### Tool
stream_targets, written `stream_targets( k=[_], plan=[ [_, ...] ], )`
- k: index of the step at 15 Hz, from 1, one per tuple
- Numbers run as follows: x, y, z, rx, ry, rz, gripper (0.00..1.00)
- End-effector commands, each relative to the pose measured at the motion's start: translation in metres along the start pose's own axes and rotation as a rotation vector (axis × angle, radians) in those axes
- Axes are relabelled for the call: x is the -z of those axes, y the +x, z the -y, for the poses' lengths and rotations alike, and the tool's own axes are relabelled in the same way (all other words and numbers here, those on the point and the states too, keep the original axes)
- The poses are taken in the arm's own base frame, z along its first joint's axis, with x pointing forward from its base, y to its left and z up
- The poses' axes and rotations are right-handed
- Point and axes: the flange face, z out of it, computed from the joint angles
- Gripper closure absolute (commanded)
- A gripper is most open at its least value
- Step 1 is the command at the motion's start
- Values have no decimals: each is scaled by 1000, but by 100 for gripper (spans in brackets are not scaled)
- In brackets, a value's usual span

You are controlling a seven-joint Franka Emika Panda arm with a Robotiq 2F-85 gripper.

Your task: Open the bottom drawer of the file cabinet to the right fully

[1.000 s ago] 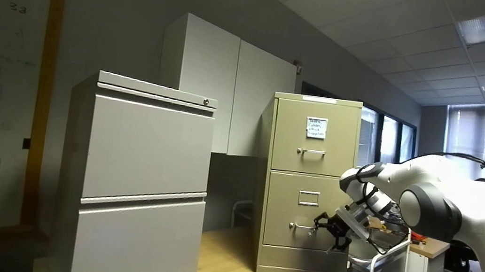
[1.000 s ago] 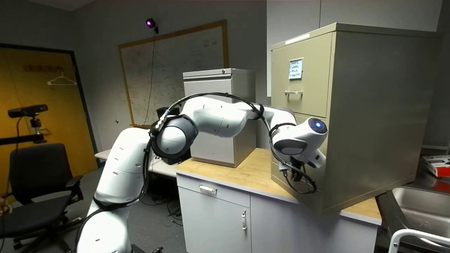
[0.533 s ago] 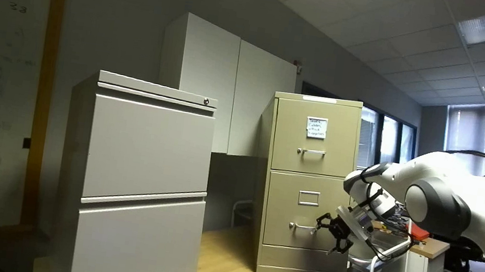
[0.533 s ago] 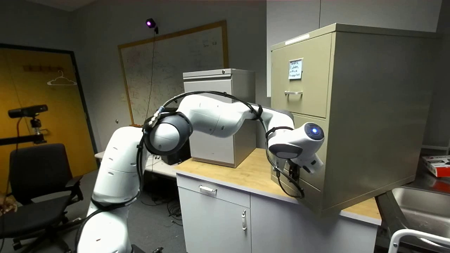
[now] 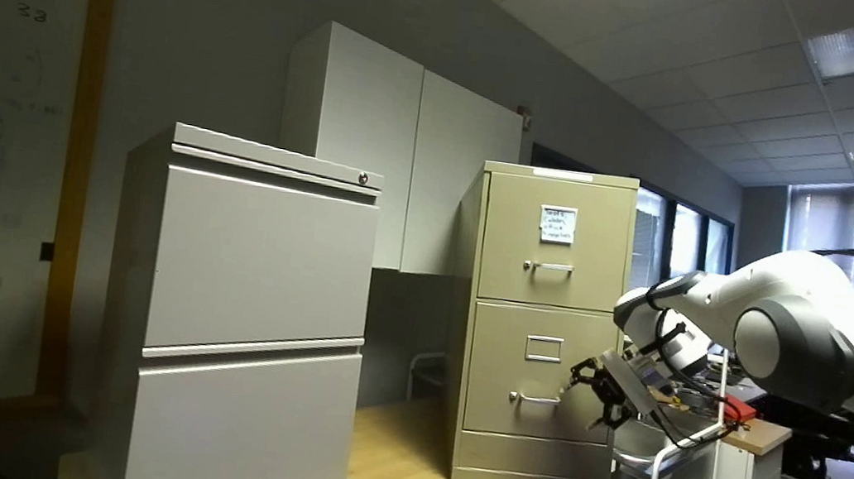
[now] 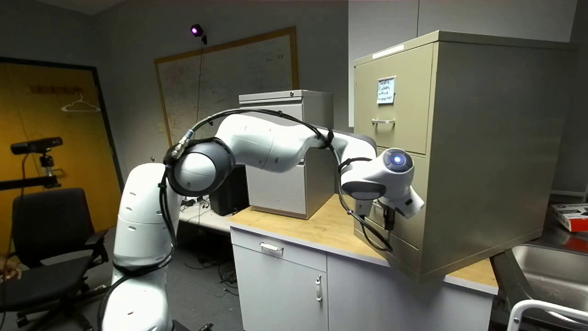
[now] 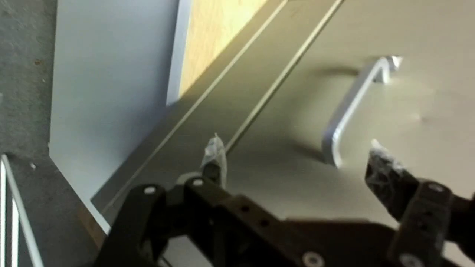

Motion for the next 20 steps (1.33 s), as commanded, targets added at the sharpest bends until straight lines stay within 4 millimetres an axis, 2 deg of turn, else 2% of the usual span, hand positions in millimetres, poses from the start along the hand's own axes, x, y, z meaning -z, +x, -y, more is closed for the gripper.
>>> stream_targets(
  k=[1, 4, 6, 14, 20],
  plan=[
    [56, 2, 29, -17, 93, -155, 0],
    [72, 9, 49, -1, 129, -225, 0],
    [65, 9, 53, 5, 140, -213, 0],
    [21, 3, 47, -43, 169, -142, 0],
    [-18, -14, 31, -67, 166, -78, 0]
  ],
)
